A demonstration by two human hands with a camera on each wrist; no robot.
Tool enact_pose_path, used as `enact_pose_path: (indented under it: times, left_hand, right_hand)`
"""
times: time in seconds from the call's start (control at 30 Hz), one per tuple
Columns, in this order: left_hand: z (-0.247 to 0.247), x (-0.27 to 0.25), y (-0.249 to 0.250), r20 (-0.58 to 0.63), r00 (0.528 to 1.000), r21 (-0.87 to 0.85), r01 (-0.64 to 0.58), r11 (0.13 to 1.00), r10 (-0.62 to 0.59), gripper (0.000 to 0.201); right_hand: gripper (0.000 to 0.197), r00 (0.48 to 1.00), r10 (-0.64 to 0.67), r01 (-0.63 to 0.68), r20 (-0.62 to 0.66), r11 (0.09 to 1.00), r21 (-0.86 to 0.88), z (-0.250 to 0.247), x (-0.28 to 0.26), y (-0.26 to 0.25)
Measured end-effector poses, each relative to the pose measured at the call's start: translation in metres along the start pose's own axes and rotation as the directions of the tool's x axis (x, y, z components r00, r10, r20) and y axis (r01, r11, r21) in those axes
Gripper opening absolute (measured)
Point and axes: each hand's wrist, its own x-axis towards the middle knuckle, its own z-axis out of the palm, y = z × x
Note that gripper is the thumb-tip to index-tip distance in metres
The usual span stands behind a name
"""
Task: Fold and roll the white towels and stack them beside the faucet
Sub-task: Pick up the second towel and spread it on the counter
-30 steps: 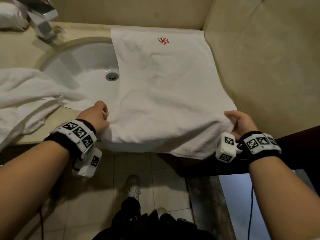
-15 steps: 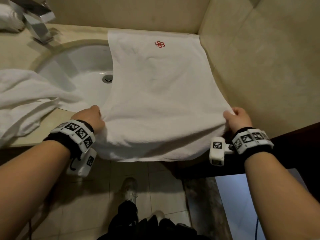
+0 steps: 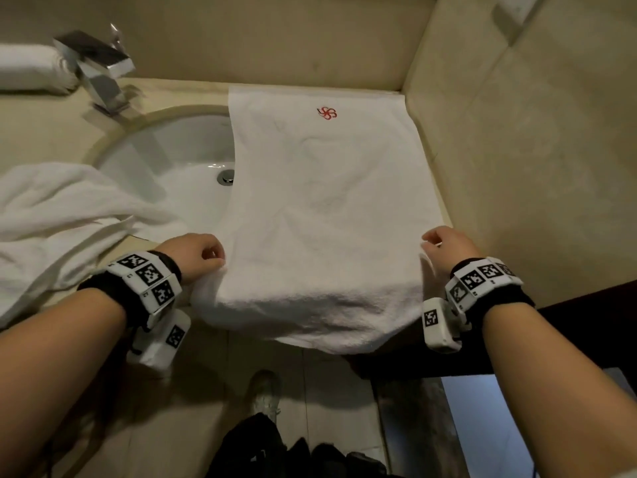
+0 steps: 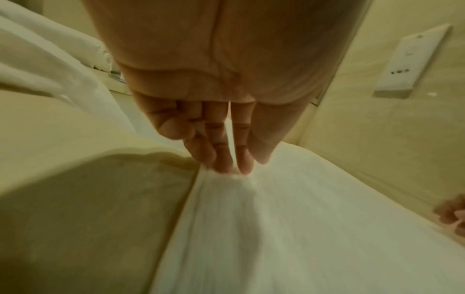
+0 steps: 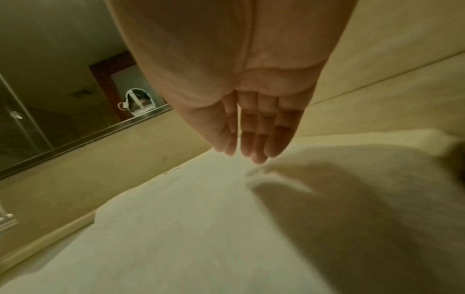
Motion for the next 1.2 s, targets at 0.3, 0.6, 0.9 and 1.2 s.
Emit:
enact_pose_path:
  times: [0.3, 0.6, 0.9, 1.2]
  left_hand:
    - [-0.094, 0.159, 0.0, -0.099, 0.994, -0.159, 0.032, 0.987, -0.048, 0.028]
    - [-0.09, 0.32, -0.017, 0.13, 0.961, -0.695, 0.264, 0.668, -0.245, 0.028]
    - [-0.11, 0.326, -0.053, 0.186, 0.956, -0.824, 0.278, 0.495, -0.227, 0.017]
    - [-0.12, 0.319, -0.036, 0.027, 0.967, -0.722, 0.193, 0.665, -0.252, 0.026]
  right_hand:
    - [0.025, 0.995, -0.075, 0.075, -0.071, 0.997, 0.003, -0.018, 0.137, -0.075]
    - [0.018, 0.993, 0.087, -0.099, -0.077, 0.981, -0.169, -0.02, 0.267, -0.091]
    - [0.015, 0.999, 0.039, -0.033, 0.023, 0.975, -0.222, -0.023, 0.3, -0.118]
    - [0.014, 0.999, 0.037, -0.032, 0.019, 0.97, -0.239, -0.026, 0.294, -0.114]
